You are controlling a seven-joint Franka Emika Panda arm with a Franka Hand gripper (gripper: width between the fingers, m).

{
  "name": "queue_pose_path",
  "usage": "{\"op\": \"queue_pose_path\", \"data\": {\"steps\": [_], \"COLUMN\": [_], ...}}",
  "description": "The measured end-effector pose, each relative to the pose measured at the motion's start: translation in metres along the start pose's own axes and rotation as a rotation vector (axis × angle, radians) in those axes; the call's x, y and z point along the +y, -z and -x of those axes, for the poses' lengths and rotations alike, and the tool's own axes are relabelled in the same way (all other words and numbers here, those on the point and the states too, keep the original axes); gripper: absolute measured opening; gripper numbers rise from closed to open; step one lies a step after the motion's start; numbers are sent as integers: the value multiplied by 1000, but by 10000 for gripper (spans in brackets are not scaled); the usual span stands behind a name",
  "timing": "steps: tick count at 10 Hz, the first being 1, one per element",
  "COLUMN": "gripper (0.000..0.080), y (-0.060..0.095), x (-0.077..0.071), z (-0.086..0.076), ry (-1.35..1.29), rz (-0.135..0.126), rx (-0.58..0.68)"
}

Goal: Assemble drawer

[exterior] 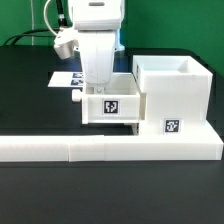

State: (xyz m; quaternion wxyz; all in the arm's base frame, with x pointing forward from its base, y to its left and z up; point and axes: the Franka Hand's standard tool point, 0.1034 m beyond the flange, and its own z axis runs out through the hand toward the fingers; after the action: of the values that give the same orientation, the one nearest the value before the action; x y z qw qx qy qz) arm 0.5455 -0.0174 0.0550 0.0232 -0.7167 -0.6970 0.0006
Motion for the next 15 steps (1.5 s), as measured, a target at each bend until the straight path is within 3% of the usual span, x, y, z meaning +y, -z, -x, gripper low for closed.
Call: {"op": "queue_pose_path", "data": {"steps": [12,15], "gripper": [42,42], "y": [0,-3], "x": [-2,-4], "z": [-7,-5], "ry": [43,54], "rz": [2,28], "rx": [1,0]}}
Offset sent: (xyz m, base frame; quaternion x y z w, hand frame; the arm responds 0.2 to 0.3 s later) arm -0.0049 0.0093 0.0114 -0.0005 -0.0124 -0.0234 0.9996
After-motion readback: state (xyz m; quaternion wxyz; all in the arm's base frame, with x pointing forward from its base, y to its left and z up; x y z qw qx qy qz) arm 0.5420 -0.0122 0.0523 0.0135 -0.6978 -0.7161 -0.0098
